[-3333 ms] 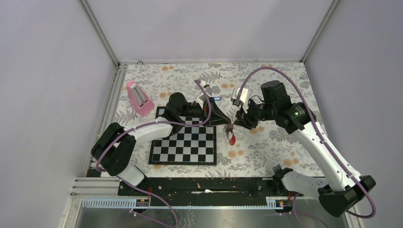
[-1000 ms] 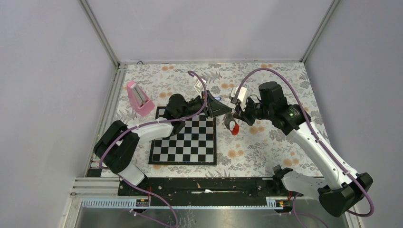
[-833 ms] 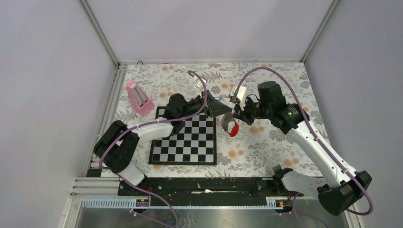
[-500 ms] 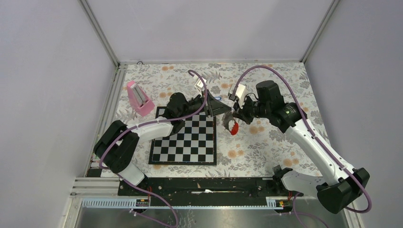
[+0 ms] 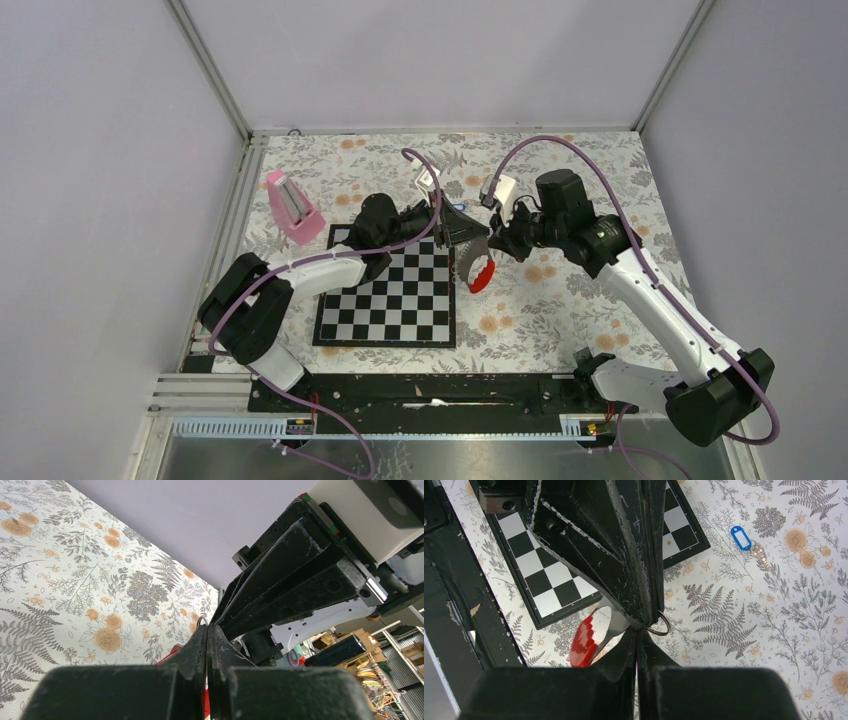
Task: Put the keys on the keyring
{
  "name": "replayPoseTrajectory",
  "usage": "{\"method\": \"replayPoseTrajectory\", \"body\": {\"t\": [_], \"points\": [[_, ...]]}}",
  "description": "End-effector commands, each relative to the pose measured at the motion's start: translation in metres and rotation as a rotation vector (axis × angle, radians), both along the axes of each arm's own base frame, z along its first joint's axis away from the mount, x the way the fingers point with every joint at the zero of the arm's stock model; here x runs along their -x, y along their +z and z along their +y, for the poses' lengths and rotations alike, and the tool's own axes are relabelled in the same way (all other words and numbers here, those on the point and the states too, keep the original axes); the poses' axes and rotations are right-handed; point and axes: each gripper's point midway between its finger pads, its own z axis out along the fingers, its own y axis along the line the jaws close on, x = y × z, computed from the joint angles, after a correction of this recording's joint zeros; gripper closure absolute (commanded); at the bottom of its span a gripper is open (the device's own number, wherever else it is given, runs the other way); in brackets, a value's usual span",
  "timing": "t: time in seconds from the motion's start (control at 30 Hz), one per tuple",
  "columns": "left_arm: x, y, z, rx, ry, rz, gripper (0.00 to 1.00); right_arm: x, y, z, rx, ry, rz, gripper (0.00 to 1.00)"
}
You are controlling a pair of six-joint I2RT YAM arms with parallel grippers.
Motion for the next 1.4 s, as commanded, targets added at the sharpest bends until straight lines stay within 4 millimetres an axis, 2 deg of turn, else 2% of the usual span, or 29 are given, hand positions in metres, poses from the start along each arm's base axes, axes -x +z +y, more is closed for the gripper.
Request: {"method": "replayPoseTrajectory", "body": {"t": [0.0,0.6,0.87,1.03,1.37], "points": [[0.001,0.022,-0.007,0.038,-0.013,-0.085,1.00,-0.005,0.017,0.014,-0.073,0.026,-0.040,0.98],[0.013,0.039,0.004,0.061,-0.070,-0.220,1.00,0.002,0.014,-0.008,-0.015,0.010,-0.117,0.98],[0.021,0.046,0.005,0.087,-0.114,-0.257,1.00,0.009,0.014,-0.008,-0.017,0.041,-0.121,0.96],[0.025,0.051,0.005,0.103,-0.130,-0.266,1.00,0.007,0.009,-0.011,0.000,0.032,-0.123,0.96],[0.029,0.052,0.007,0.102,-0.144,-0.284,1.00,0.006,0.012,-0.015,0.015,0.019,-0.150,0.96]]}}
